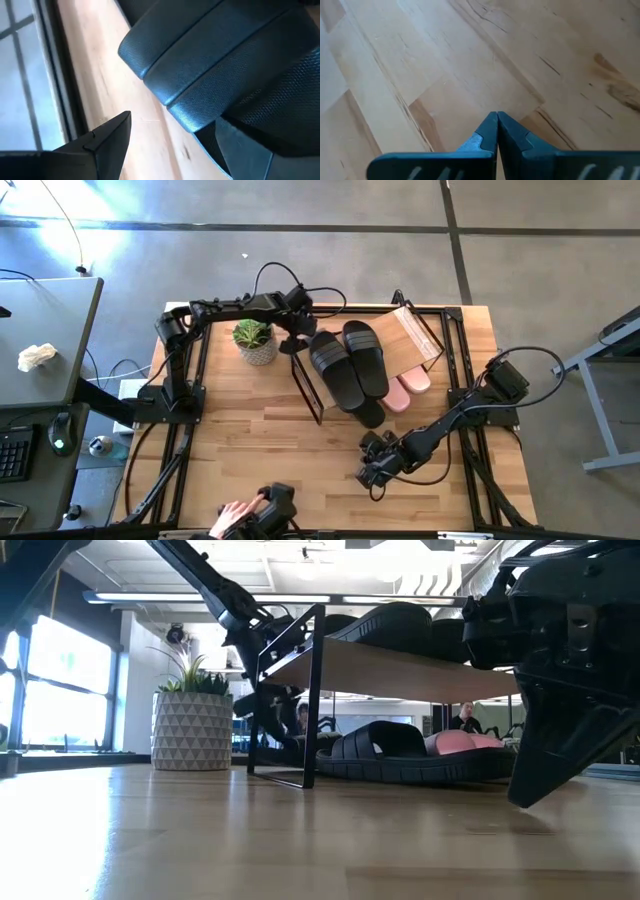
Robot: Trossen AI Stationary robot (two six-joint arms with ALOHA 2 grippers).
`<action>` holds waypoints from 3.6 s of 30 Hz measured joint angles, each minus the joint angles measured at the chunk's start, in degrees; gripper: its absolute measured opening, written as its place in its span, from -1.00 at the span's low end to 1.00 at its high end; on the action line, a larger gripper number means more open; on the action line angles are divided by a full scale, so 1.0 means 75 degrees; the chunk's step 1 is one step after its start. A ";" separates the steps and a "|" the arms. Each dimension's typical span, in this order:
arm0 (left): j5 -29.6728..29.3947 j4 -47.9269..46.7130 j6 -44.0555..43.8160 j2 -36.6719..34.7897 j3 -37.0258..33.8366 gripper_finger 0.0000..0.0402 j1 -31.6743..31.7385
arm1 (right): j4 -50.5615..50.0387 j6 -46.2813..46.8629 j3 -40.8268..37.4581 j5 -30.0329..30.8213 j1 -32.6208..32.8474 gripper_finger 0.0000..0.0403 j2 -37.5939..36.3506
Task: Pick and place slides into the shelf
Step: Put the black slipper under the shelf
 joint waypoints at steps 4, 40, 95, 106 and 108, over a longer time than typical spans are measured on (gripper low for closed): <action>-0.0250 0.0335 -0.0019 0.0093 0.0003 0.35 0.0080 | -0.0031 0.0043 0.0000 0.0050 0.0000 -1.00 0.0000; -0.0274 0.0665 -0.0898 0.0791 0.0014 -0.98 0.0760 | -0.0058 0.0339 0.0000 -0.0041 0.0000 -1.00 0.0000; 0.1043 -0.1153 -0.1189 -0.0194 0.0187 -0.63 0.1897 | -0.0076 -0.0027 0.0000 0.0005 -0.0035 -1.00 0.0000; 0.0415 -0.1233 0.0293 -0.0194 0.0187 0.01 0.1186 | -0.0125 -0.0088 -0.0001 0.0104 -0.0035 -1.00 0.0000; 0.0025 -0.1090 0.0541 -0.0194 0.0184 0.06 0.0961 | -0.0136 -0.0088 -0.0001 0.0146 -0.0035 -1.00 0.0000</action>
